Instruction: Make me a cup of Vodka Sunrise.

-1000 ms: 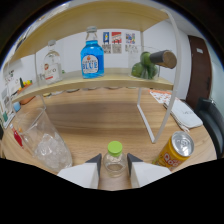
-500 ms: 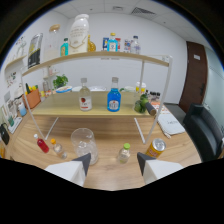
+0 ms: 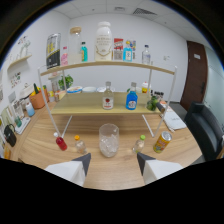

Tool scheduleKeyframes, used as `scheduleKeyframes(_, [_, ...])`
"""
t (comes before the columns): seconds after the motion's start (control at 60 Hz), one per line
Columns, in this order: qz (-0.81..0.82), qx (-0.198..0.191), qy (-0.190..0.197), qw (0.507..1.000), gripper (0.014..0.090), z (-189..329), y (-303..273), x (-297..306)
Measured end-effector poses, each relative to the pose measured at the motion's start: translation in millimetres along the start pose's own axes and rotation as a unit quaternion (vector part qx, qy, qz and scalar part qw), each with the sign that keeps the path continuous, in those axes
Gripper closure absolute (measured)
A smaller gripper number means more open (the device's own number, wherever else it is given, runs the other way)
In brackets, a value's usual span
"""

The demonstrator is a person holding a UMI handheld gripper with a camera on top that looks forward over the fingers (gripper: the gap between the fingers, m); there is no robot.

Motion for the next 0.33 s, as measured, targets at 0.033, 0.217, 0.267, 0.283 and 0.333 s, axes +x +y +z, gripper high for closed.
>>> scheduleKeyframes(0.033, [0.002, -0.001, 0.0, 1.0, 0.0186, -1, 1, -3])
scheduleKeyframes(0.217, [0.003, -0.004, -0.002, 1.0, 0.0187, -3, 3, -14])
scheduleKeyframes(0.267, [0.0, -0.008, -0.001, 1.0, 0.0188, -3, 6, -16])
scheduleKeyframes(0.283, [0.0, -0.008, -0.001, 1.0, 0.0187, -3, 6, -16])
scheduleKeyframes(0.333, [0.0, -0.008, -0.002, 1.0, 0.0184, -3, 6, -18])
